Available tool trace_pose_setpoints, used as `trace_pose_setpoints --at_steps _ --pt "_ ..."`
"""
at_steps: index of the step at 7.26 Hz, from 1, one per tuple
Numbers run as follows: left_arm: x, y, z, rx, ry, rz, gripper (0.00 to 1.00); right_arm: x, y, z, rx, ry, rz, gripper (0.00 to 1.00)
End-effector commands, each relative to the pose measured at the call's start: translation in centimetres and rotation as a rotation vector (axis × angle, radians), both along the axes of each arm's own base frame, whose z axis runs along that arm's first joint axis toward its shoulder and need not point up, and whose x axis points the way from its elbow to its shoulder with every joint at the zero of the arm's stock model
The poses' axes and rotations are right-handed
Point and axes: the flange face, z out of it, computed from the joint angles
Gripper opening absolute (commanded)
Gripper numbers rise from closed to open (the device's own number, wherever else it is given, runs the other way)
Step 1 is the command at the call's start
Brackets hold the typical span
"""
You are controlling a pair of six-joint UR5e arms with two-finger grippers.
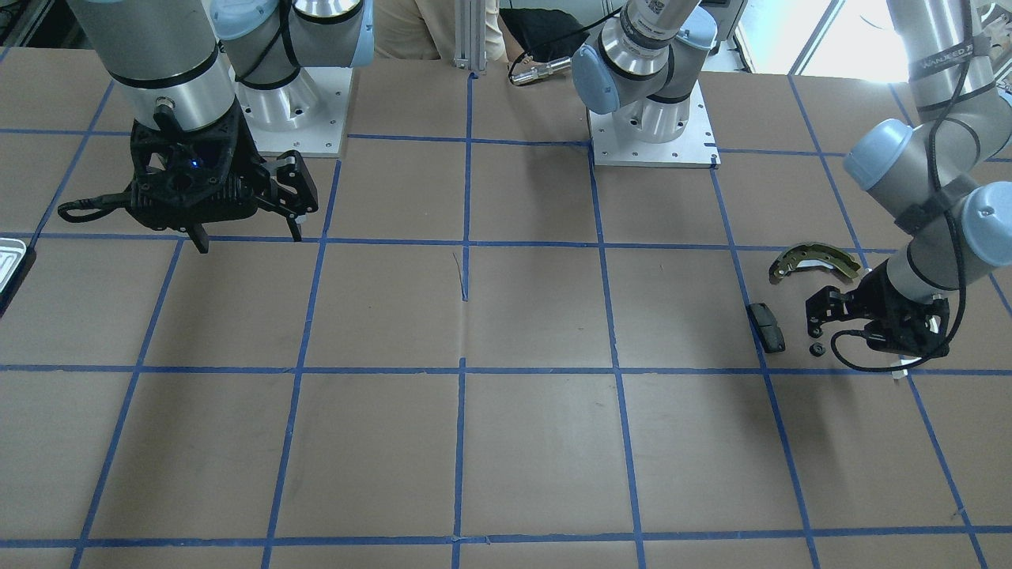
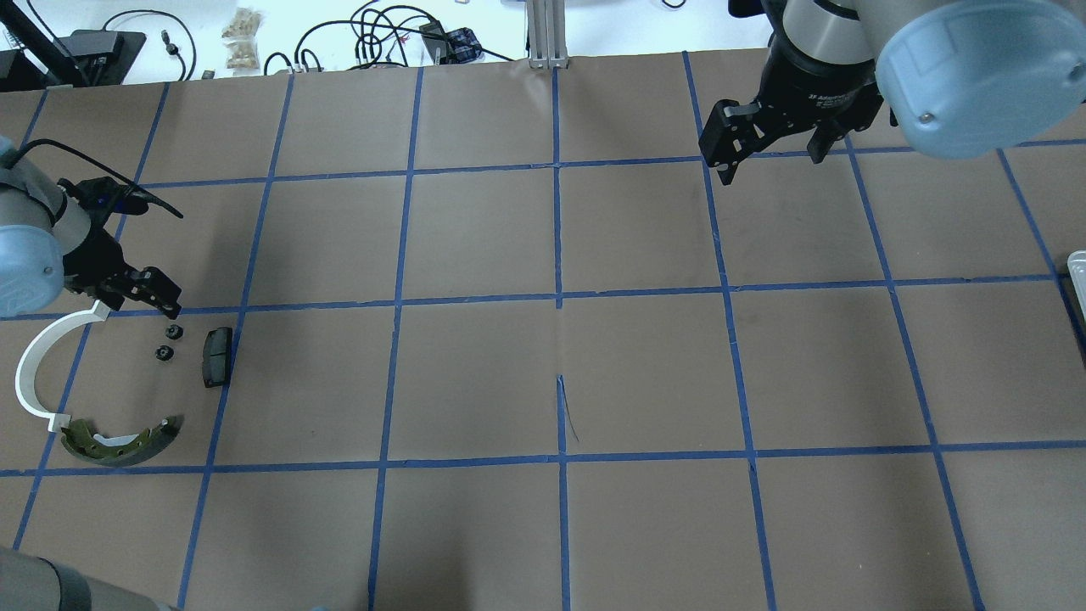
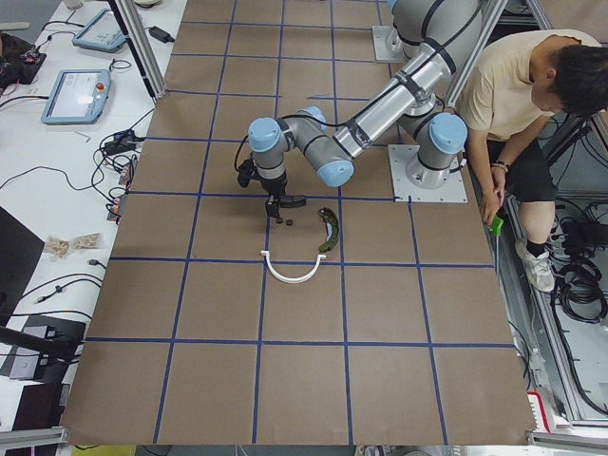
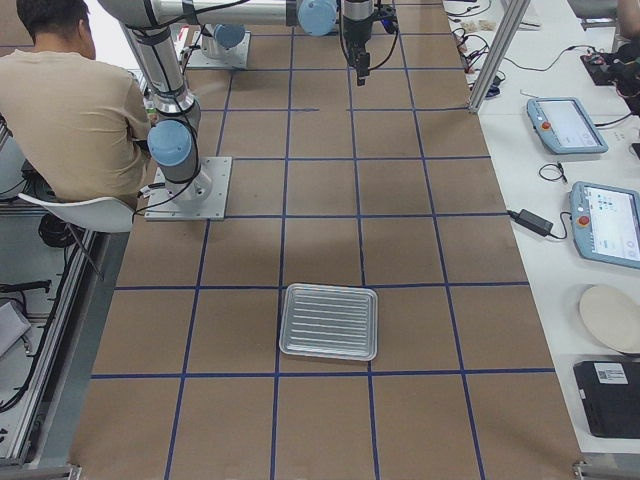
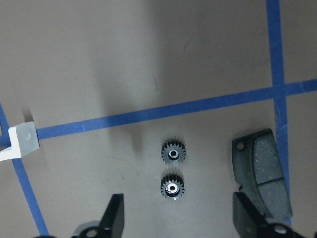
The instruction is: Place bearing gear from tray to pile
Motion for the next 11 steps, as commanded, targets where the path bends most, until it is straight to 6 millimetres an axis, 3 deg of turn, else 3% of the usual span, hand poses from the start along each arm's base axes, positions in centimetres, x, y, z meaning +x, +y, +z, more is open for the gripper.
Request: trace_pose_setpoints --at_steps 1,2,3,4,5,6,9,10,11 --pt "-9.3 -2.5 4.4 -0.032 -0.01 0.072 0.92 0.0 0.0 -0.1 0.003 0.0 0.035 1.0" --pt "-16.6 -3.1 7.3 -0.038 -0.013 0.124 0.95 0.0 0.0 0.0 0.0 0.0 0.034 1.0" --pt "-22.5 -3.0 10.2 -0.043 -0.017 0.163 0.98 0.0 0.0 0.0 0.0 0.0 0.034 1.0" --pt "-26.6 -3.0 12.9 -0.053 0.018 0.186 0.99 0.0 0.0 0.0 0.001 0.003 0.034 1.0" --pt "-29.2 -2.8 15.9 -0.05 0.063 0.235 1.0 0.0 0.0 0.0 0.001 0.004 0.046 1.0" --pt "-30.4 -2.0 19.3 -0.033 0.054 0.244 1.0 0.0 0.0 0.0 0.001 0.002 0.04 1.0" --pt "-30.0 1.7 26.1 -0.08 0.06 0.262 1.0 0.1 0.0 0.0 0.001 -0.002 0.036 1.0" --pt "-30.3 2.6 26.3 -0.091 0.059 0.256 1.0 0.1 0.0 0.0 0.0 0.0 0.035 1.0" --pt "-30.3 2.7 25.1 -0.068 0.058 0.254 1.0 -0.1 -0.1 -0.2 0.003 0.001 0.032 1.0"
